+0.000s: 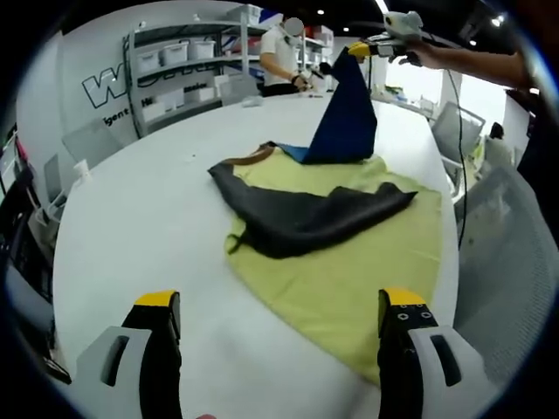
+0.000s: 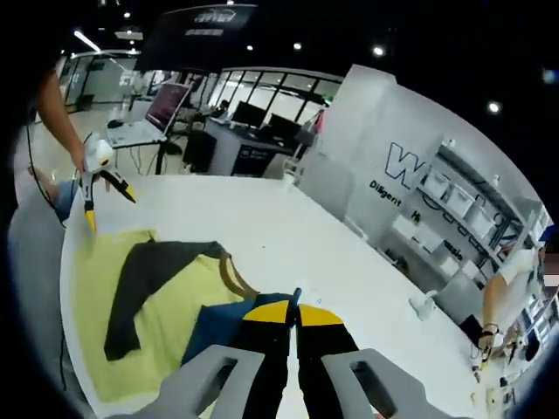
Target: Fold the garment on the visible template until the final outline fits inside the template.
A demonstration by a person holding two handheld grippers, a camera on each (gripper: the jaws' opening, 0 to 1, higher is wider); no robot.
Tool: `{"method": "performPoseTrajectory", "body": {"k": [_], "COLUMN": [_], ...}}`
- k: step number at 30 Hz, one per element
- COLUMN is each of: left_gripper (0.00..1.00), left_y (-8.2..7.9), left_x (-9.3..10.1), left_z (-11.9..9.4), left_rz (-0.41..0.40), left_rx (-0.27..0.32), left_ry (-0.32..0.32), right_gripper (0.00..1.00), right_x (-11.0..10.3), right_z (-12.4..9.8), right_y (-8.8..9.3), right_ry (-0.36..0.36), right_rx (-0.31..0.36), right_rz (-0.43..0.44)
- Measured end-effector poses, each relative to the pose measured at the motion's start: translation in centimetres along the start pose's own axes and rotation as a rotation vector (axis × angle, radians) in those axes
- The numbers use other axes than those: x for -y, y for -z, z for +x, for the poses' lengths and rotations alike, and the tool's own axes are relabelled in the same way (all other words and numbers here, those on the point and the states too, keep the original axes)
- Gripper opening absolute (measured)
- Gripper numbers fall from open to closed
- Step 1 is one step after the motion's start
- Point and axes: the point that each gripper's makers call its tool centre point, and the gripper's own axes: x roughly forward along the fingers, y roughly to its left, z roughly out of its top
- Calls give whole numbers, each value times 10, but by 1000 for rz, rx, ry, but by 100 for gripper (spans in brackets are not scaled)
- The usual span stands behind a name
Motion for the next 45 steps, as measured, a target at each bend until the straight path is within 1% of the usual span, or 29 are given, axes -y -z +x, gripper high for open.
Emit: {"method": "performPoseTrajectory", "body": {"k": [4,8,13,15,18,20,22,25,27,30,33,36,38,45], "left_gripper": [91,91,91,91,91,91,91,91,91,91,91,91,91,91], "left_y": [2,3,5,6,6,5,5,4,4,3,5,7,9,10], "left_x": [0,-1,-2,-2,-1,0,1,2,2,1,1,0,0,-1], "left_z": [-1,-2,-2,-2,-1,-1,0,1,1,2,2,2,2,1], "left_rz": [-1,-2,-2,-3,-2,0,3,7,8,11,13,11,11,13], "left_rx": [-6,-8,-17,-18,-21,-22,-23,-27,-28,-29,-35,-42,-47,-57], "left_ry": [0,-3,-4,-5,-3,0,2,5,7,8,9,9,9,10], "right_gripper": [0,0,0,0,0,0,0,0,0,0,0,0,0,0], "right_x": [18,33,48,53,64,72,79,92,95,98,97,92,89,82], "right_z": [-5,-13,-24,-28,-36,-42,-48,-57,-63,-70,-74,-75,-76,-75], "right_y": [5,14,30,38,51,59,67,84,94,107,120,132,139,157], "right_ry": [37,76,119,140,188,213,241,276,295,312,317,312,312,310], "right_rx": [-12,-21,-37,-42,-64,-62,-75,-85,-98,-107,-125,-145,-158,-187], "right_rz": [13,41,66,111,138,166,187,233,254,299,309,321,308,337]}}
